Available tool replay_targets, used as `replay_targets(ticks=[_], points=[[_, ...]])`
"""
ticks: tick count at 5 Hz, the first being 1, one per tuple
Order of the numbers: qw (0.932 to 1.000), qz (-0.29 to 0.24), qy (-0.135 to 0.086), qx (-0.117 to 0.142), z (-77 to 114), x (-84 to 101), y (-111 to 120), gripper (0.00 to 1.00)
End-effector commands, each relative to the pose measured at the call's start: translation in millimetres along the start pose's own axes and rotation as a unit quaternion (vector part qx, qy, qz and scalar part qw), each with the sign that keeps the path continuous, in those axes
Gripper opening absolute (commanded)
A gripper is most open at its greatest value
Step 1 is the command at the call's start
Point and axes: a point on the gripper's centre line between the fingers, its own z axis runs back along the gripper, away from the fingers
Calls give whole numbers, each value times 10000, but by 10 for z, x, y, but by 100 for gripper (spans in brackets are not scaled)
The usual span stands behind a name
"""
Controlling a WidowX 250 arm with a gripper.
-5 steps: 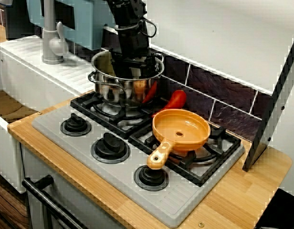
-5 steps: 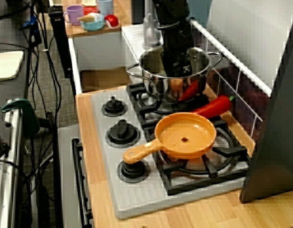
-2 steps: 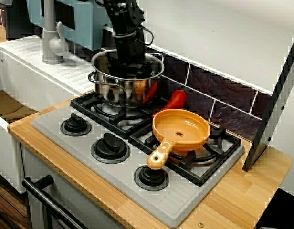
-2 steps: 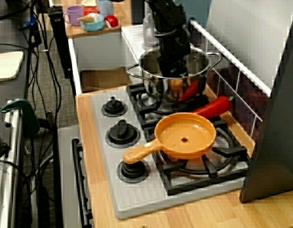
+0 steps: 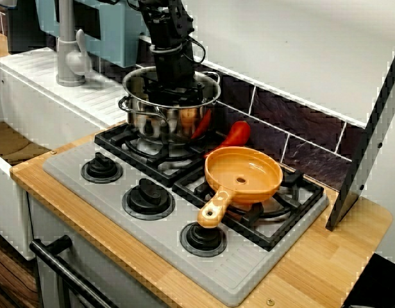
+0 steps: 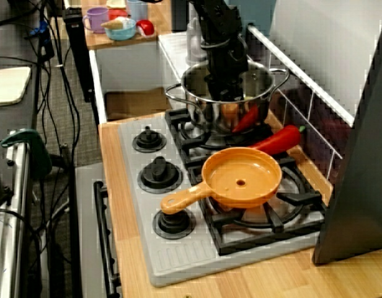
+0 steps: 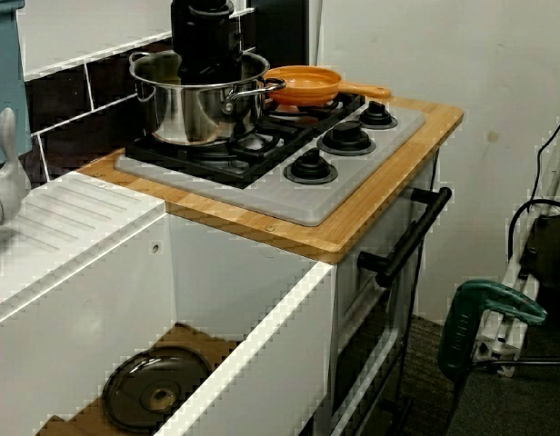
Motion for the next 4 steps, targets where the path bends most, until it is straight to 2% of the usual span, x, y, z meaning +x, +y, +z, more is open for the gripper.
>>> replay_targets(ticks=[1,4], points=[[9994,76,-259,-208,416,152,-10,0],[9981,-49,-260,-560,778,190,-36,0]])
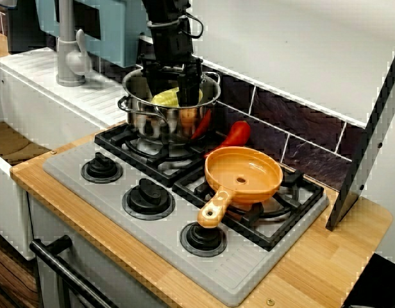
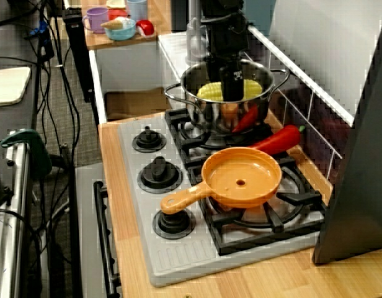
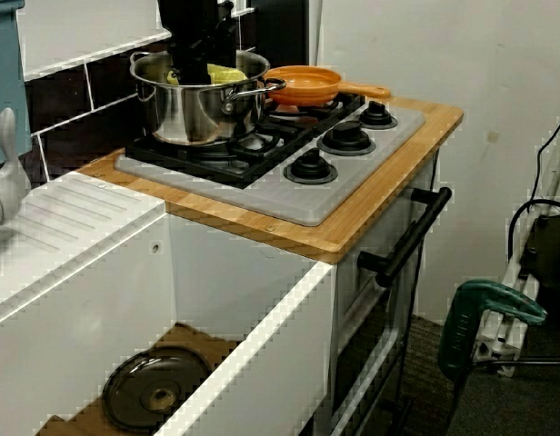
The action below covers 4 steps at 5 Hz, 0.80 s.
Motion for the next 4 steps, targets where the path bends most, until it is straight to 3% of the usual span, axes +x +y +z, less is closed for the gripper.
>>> replay_targets(ticks=[1,4], points=[[9983,-236,-496,-195,554,109,-115,0],[9967,-490,-554,-348,805,121,-333,0]])
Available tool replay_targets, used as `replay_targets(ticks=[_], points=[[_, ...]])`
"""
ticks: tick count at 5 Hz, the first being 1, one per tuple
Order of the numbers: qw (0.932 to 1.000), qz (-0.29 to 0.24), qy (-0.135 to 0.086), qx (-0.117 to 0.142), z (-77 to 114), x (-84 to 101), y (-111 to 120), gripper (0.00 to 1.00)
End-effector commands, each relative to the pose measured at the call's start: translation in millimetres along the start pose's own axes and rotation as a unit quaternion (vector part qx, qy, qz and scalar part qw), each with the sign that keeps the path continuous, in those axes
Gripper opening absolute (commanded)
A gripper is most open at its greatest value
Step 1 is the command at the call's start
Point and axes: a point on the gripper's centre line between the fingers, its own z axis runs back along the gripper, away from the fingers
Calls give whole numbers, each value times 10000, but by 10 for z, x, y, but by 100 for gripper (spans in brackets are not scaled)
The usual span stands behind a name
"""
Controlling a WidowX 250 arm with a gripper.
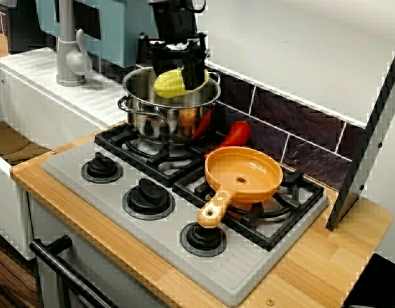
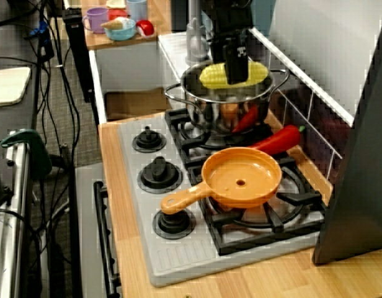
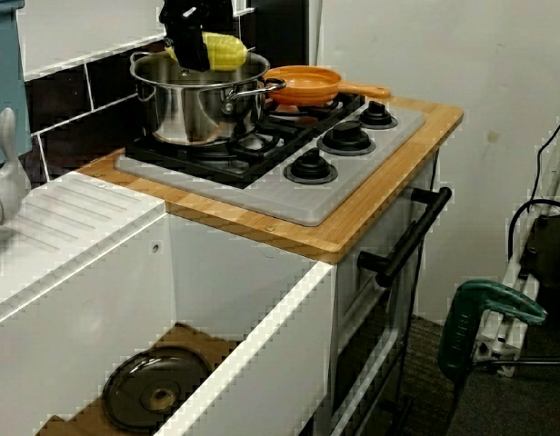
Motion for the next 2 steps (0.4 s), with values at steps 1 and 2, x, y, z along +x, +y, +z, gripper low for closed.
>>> replay_targets(ticks=[1,2], points=[[9968,-478,-634,-8,591,14,-332,0],[9959,-613,-658,-34,643,-37,-418,0]])
